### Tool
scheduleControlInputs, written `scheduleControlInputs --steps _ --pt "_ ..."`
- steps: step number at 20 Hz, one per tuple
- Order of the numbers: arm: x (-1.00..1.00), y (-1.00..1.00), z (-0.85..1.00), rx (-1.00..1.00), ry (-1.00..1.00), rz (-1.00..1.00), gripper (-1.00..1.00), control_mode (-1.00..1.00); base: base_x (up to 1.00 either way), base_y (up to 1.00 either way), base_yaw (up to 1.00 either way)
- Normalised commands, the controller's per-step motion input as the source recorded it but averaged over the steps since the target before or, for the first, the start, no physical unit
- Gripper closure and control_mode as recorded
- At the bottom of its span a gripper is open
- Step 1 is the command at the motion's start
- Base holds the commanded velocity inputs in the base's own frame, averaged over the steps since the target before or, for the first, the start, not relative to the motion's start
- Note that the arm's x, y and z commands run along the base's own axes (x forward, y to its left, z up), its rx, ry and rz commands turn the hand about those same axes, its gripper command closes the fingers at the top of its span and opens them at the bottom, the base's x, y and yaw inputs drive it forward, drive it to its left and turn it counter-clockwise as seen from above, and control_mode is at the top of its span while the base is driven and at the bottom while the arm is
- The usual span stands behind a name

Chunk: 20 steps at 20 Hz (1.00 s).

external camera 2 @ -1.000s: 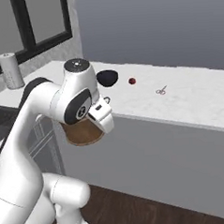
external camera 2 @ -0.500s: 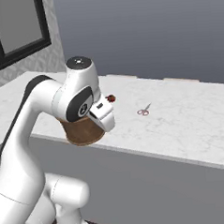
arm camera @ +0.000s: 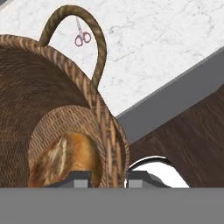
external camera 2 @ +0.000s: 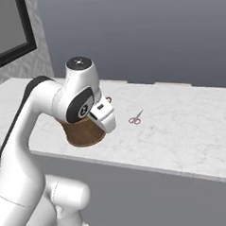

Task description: Open the cabinet, pick up the bread from the cabinet and place it in the basket. Then move the basket to the dining counter.

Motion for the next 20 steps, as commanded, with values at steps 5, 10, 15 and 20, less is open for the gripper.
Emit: scheduleControlInputs --steps 5,10,15,20 --pt "0.00 0.00 0.00 0.00 0.00 0.00 1.00 1.00 0.12 -0.01 -0.11" --pt "0.00 0.00 0.00 0.00 0.00 0.00 1.00 1.00 0.32 0.00 -0.20" --pt "0.00 0.00 0.00 0.00 0.00 0.00 1.00 1.00 0.44 0.00 -0.19" --pt "0.10 0.00 -0.01 0.00 0.00 -0.01 1.00 -1.00 0.36 0.00 -0.06"
